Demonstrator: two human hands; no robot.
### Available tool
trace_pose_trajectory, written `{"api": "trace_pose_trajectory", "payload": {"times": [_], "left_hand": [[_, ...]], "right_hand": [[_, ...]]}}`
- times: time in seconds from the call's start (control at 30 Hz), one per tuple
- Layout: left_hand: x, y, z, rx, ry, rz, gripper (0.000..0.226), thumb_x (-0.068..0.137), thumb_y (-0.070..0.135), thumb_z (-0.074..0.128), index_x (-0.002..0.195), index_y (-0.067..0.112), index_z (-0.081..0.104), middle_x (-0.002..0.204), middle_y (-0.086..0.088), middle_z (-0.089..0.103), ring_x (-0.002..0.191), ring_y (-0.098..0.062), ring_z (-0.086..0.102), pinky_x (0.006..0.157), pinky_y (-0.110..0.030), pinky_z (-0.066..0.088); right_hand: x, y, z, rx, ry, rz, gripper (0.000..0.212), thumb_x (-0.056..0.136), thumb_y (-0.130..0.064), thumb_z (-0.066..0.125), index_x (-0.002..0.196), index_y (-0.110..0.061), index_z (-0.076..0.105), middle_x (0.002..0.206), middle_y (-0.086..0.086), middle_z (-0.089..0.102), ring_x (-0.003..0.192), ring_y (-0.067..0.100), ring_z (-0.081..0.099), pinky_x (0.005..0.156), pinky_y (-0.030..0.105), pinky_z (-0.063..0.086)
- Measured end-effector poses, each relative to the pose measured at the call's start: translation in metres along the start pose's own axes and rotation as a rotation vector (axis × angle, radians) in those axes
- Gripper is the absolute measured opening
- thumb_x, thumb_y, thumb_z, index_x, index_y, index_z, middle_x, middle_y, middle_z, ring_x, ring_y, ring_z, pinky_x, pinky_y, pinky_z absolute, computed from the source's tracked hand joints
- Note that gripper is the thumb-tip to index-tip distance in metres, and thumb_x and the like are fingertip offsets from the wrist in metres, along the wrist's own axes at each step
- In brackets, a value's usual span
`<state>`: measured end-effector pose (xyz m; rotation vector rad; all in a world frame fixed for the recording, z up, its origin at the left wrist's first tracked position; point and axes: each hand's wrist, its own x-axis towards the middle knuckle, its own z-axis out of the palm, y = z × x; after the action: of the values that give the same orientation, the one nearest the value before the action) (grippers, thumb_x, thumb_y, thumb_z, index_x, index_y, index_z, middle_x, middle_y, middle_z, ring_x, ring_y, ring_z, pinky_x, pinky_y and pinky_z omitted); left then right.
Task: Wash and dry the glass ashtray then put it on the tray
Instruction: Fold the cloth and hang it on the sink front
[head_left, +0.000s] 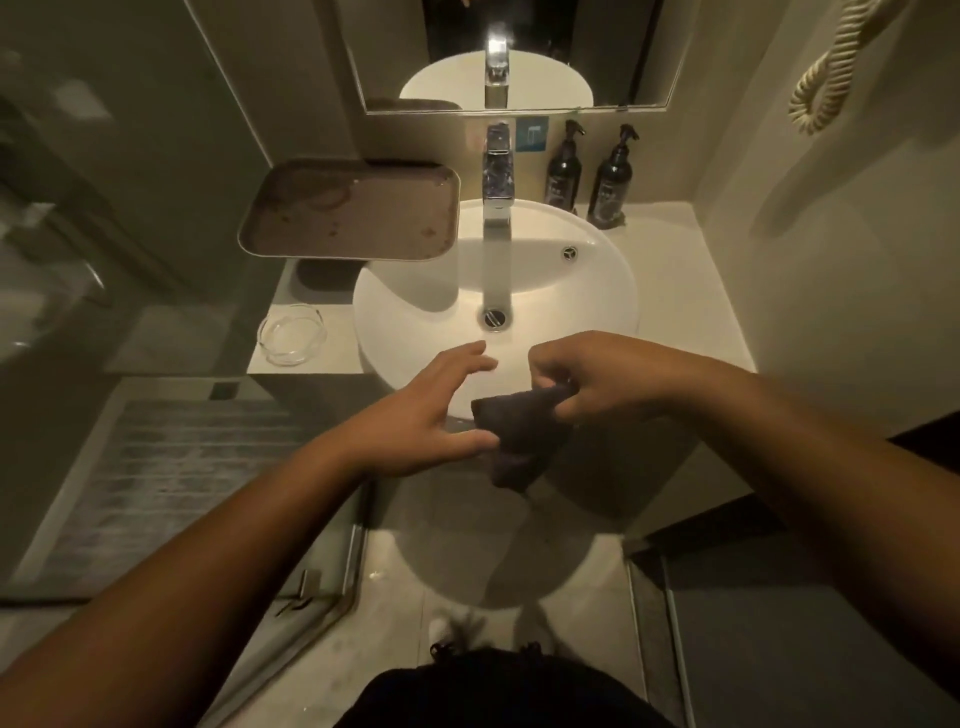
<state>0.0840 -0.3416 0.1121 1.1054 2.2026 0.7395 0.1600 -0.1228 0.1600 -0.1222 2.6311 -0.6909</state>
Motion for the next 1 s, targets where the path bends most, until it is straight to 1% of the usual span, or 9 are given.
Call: {"api": "trace_pose_trajectory", "payload": {"times": [0.07, 0.1, 0.17, 0.27, 0.43, 0.57, 0.63, 0.77, 1.0], "left_hand": [[0.005, 0.004, 0.001, 0.022, 0.014, -0.019, 0.081, 0.084, 0.052, 0.067, 0.15, 0.038, 0.021, 0.157, 0.012, 0.028, 0.137, -0.007, 0.033, 0.107, -0.028, 0.037], [0.007, 0.003, 0.001, 0.018, 0.009, -0.033, 0.076, 0.086, 0.048, 0.067, 0.149, 0.037, 0.026, 0.148, 0.012, 0.042, 0.13, -0.006, 0.042, 0.101, -0.023, 0.039], [0.008, -0.003, 0.004, 0.006, -0.009, -0.048, 0.052, 0.089, 0.041, 0.065, 0.137, 0.032, 0.047, 0.118, 0.015, 0.06, 0.109, -0.006, 0.057, 0.087, -0.016, 0.042], [0.001, -0.018, 0.009, 0.022, 0.01, 0.014, 0.011, 0.093, 0.033, 0.06, 0.103, 0.029, 0.063, 0.095, 0.017, 0.058, 0.092, -0.004, 0.057, 0.078, -0.018, 0.041], [-0.017, -0.046, 0.021, -0.057, 0.133, 0.036, 0.007, 0.089, 0.037, 0.053, 0.093, 0.031, 0.056, 0.09, 0.012, 0.061, 0.084, -0.005, 0.058, 0.073, -0.029, 0.048], [-0.018, -0.065, 0.033, -0.045, 0.1, -0.003, 0.006, 0.095, 0.033, 0.055, 0.1, 0.03, 0.056, 0.093, 0.011, 0.065, 0.084, -0.006, 0.061, 0.075, -0.035, 0.052], [-0.007, -0.067, 0.033, -0.038, 0.146, -0.04, 0.008, 0.097, 0.03, 0.054, 0.104, 0.029, 0.056, 0.098, 0.009, 0.066, 0.09, -0.009, 0.062, 0.077, -0.031, 0.05], [0.037, -0.073, 0.028, 0.071, 0.258, -0.114, 0.021, 0.099, 0.03, 0.052, 0.116, 0.019, 0.058, 0.108, -0.003, 0.069, 0.097, -0.02, 0.063, 0.077, -0.029, 0.045], [0.097, -0.1, 0.021, 0.334, 0.124, -0.244, 0.02, 0.099, 0.038, 0.05, 0.112, 0.025, 0.059, 0.111, -0.003, 0.07, 0.1, -0.025, 0.062, 0.097, -0.044, 0.042]], "right_hand": [[0.003, -0.006, 0.005, -0.042, 0.005, -0.037, 0.024, 0.086, -0.013, 0.066, 0.077, -0.025, 0.048, 0.08, -0.003, 0.058, 0.07, 0.011, 0.05, 0.061, 0.021, 0.041], [0.003, -0.007, 0.007, -0.06, 0.02, -0.043, 0.021, 0.087, -0.014, 0.066, 0.081, -0.025, 0.049, 0.081, -0.005, 0.057, 0.071, 0.01, 0.051, 0.062, 0.02, 0.04], [0.001, -0.009, 0.011, -0.063, 0.06, -0.039, 0.017, 0.088, -0.016, 0.066, 0.088, -0.025, 0.052, 0.084, -0.008, 0.057, 0.074, 0.008, 0.052, 0.063, 0.019, 0.04], [-0.004, -0.004, 0.019, -0.066, 0.092, -0.007, 0.013, 0.089, -0.023, 0.067, 0.094, -0.027, 0.057, 0.089, -0.01, 0.06, 0.077, 0.005, 0.053, 0.066, 0.018, 0.042], [-0.014, 0.007, 0.042, 0.003, 0.031, 0.095, 0.011, 0.091, -0.031, 0.066, 0.1, -0.032, 0.06, 0.095, -0.016, 0.059, 0.088, 0.003, 0.056, 0.071, 0.011, 0.041], [-0.012, 0.016, 0.068, 0.179, -0.006, 0.191, 0.012, 0.09, -0.027, 0.067, 0.1, -0.032, 0.063, 0.096, -0.015, 0.062, 0.091, 0.003, 0.059, 0.078, 0.021, 0.047], [0.0, 0.026, 0.075, 0.232, 0.062, 0.239, 0.014, 0.09, -0.026, 0.067, 0.102, -0.031, 0.063, 0.101, -0.01, 0.064, 0.095, 0.009, 0.06, 0.08, 0.025, 0.048], [0.038, 0.047, 0.076, 0.268, 0.251, 0.346, 0.021, 0.091, -0.028, 0.066, 0.111, -0.028, 0.058, 0.106, -0.006, 0.061, 0.092, 0.011, 0.057, 0.069, 0.02, 0.043], [0.091, 0.072, 0.076, 0.18, 0.28, 0.477, 0.035, 0.092, -0.026, 0.065, 0.125, -0.019, 0.055, 0.122, 0.009, 0.064, 0.105, 0.025, 0.06, 0.091, 0.037, 0.051]]}}
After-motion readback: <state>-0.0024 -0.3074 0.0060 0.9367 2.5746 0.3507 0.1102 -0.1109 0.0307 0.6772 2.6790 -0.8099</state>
